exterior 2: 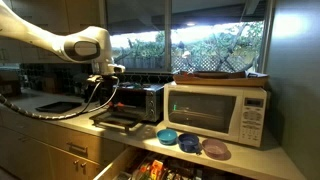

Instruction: Remove the red scissors from the wire tray of the oven

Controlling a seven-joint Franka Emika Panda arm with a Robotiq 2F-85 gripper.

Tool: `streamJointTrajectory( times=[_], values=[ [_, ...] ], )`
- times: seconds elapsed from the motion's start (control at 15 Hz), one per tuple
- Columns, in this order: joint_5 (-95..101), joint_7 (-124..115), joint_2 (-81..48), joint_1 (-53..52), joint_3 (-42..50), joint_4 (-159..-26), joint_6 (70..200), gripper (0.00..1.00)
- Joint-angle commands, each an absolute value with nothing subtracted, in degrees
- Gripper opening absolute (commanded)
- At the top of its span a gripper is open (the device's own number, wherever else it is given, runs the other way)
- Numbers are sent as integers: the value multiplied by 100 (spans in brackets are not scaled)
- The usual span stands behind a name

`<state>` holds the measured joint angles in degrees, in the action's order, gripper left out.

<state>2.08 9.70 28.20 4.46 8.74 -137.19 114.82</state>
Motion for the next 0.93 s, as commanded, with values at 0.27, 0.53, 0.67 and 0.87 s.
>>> streamJointTrajectory(
  times=[0.27,0.53,0.67,0.87],
  values=[
    [105,877,2802,467,845,-13673,11482,100],
    [-79,-1016,2432,562,311,-13249,11763,100],
    [-178,-1874,2164,548,18,-13040,11953,100],
    [-190,-3235,1719,544,-442,-12770,12199,100]
  ],
)
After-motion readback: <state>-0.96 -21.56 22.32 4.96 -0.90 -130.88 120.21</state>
